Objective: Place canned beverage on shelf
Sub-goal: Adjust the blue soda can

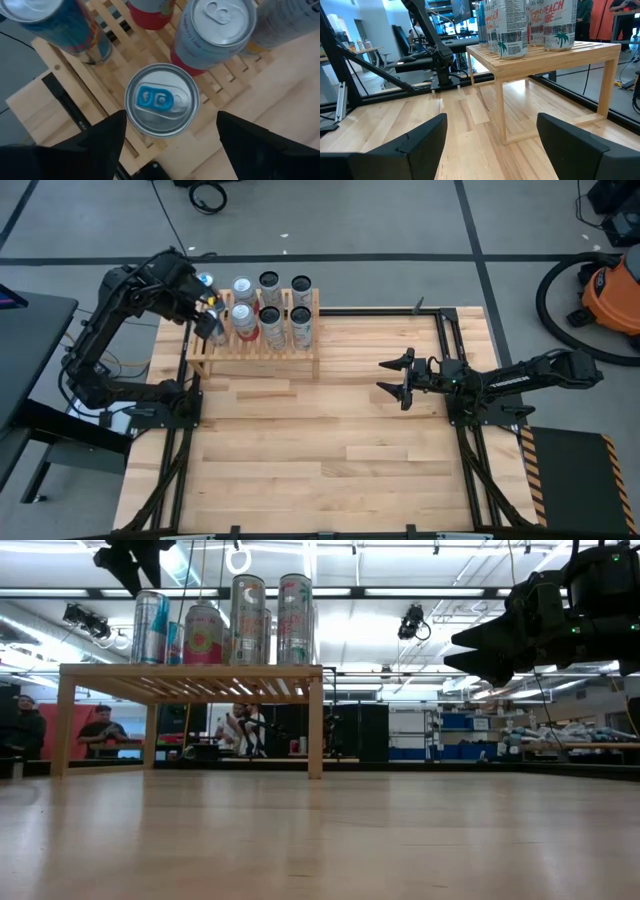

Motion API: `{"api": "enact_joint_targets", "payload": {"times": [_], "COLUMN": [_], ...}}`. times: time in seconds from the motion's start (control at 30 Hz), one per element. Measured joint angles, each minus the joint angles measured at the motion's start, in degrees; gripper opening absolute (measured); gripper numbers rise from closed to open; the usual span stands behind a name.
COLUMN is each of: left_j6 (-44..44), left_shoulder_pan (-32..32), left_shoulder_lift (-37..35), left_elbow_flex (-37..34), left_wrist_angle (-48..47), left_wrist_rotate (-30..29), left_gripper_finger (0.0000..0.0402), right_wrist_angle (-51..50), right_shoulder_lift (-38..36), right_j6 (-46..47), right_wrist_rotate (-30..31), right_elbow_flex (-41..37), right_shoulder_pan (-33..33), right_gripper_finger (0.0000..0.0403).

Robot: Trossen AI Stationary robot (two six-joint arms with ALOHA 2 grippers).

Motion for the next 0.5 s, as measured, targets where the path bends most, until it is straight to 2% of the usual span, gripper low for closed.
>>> {"api": "enact_joint_targets", "payload": {"times": [0.5], "left_j6": [-1.31], "left_shoulder_pan": [-0.69], "left_shoulder_lift": [-0.78], "left_elbow_flex": [0.0], "left_wrist_angle": [-0.02], "left_wrist_rotate": [-1.78], "left_gripper_finger": [0.0311], "right_wrist_angle": [0.0], "right_shoulder_lift": [0.0], "right_j6": [-0.01], "right_wrist_rotate": [0.0], "right_elbow_flex": [0.01], "right_shoulder_pan": [0.0], "right_gripper_finger": [0.0317]}}
